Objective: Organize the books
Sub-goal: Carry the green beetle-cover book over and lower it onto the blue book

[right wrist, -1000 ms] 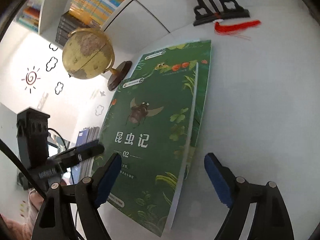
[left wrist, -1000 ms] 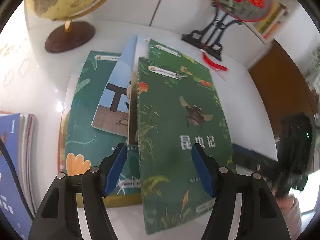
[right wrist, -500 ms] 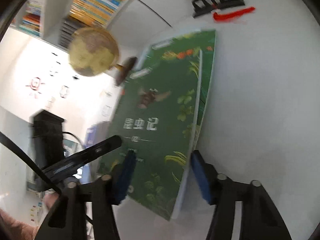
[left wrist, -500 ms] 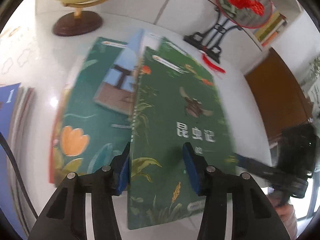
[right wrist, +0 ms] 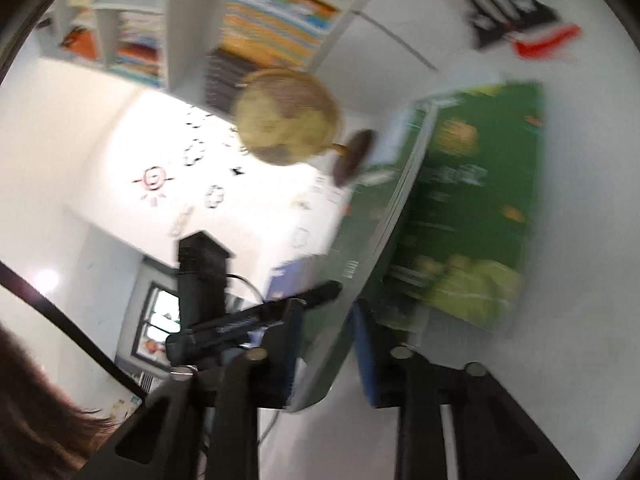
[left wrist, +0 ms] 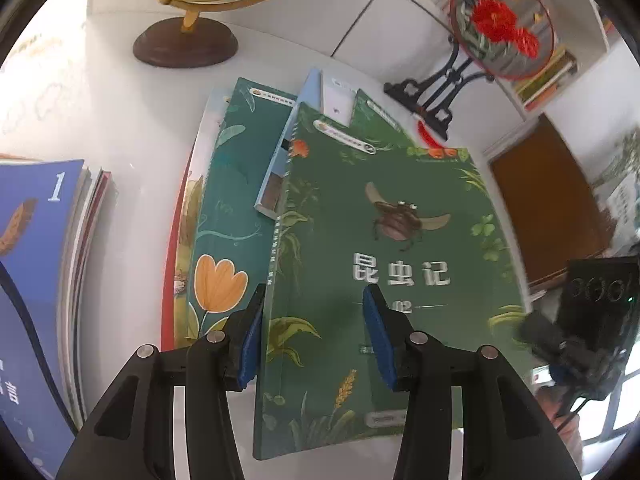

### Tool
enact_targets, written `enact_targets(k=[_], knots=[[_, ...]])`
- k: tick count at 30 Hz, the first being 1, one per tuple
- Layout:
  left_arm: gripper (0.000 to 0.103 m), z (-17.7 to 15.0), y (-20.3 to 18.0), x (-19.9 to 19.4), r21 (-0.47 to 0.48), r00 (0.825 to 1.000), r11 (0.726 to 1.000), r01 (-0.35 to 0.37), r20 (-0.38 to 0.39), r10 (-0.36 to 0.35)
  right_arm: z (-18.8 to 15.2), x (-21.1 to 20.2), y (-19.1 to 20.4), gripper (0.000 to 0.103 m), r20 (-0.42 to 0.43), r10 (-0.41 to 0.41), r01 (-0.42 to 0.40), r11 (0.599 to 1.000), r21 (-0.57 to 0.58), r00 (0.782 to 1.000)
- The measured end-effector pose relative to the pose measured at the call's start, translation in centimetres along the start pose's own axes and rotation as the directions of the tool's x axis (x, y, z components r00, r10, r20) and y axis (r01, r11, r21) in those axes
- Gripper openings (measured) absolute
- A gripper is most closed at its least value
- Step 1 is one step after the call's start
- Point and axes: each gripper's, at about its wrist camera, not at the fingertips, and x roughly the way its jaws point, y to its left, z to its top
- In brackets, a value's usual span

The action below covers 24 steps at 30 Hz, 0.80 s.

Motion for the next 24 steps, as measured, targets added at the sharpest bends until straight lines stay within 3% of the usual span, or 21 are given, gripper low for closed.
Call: enact_targets(k=[2,3,5,14,19,24], knots=[[0.042,0.1,0.2,-0.2,0.0,1.0,1.0,-0.009,-0.001,0.009,0.4,1.3,0.8,0.024,-0.02,-0.065,0.065,0.997,-0.033,0.998],[0.042,0.2,0.2,-0.4,0.007,1.0,1.0,-0.018,0.006,0.018,0.5,2.2,1.2,0.024,-0.035,-0.145,0.144,0.988,-0.049,0.989],[0.042,0.5,0.3,-1.1,0.018,1.0,1.0,0.003,0.017,-0.004,0.6,3.2,1.1,0.024,-0.043,-0.198,0.196,0.979,-0.055,0.979],[0.043,1.9,-0.7,-3.2,0.085,0.998,0.995,0.044,0.044,-0.048,-0.6,4.1,3.8,0.024,-0.001,-0.254,0.253,0.964,-0.076,0.967],[0.042,2.4,0.8,-4.6,0.089,0.995,0.992,0.087,0.035,-0.09,-1.1,4.8,6.5,0.024,-0.021,-0.293,0.288,0.948,-0.133,0.956],[0.043,2.2,2.0,-7.3,0.114,0.992,0.989,0.096,0.075,-0.105,-0.8,5.2,8.8,0.024,0.017,-0.285,0.284,0.945,-0.162,0.958]])
